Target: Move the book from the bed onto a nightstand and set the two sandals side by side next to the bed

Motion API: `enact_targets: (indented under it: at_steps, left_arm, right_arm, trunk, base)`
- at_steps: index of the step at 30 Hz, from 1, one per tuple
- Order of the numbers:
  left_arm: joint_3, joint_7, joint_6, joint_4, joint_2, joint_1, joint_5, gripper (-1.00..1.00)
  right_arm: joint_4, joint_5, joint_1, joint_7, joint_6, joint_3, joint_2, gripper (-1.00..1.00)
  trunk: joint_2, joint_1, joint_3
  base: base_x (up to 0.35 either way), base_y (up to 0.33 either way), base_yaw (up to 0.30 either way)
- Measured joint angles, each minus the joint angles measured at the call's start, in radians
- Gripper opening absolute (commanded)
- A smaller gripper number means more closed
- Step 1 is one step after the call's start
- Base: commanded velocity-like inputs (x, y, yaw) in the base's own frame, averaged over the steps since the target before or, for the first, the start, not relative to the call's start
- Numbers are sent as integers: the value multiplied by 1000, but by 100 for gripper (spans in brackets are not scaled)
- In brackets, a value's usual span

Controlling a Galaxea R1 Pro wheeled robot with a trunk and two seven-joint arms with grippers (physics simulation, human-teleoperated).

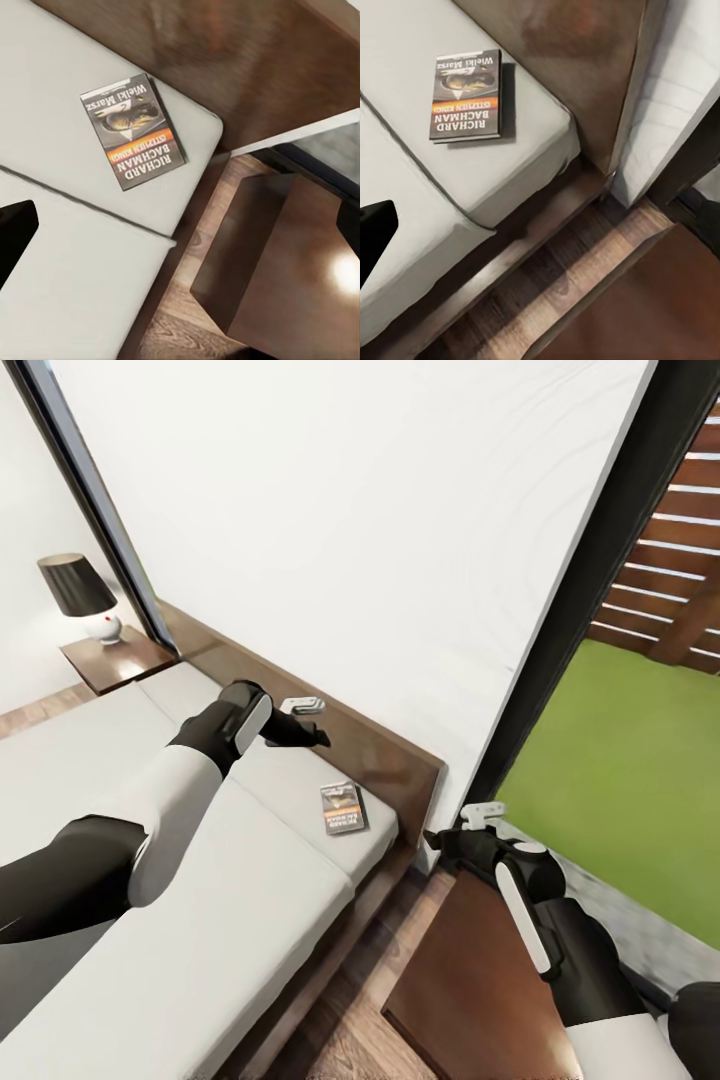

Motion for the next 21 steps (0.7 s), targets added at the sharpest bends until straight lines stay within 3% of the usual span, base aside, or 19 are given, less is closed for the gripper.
enact_targets:
  at_steps: [21]
  left_arm:
    - [0, -1, 0, 0, 0, 0, 2, 100]
  right_arm:
    - [1, 0, 0, 0, 0, 1, 0, 100]
  trunk:
    - [0, 0, -13]
  base:
    - [0, 0, 0]
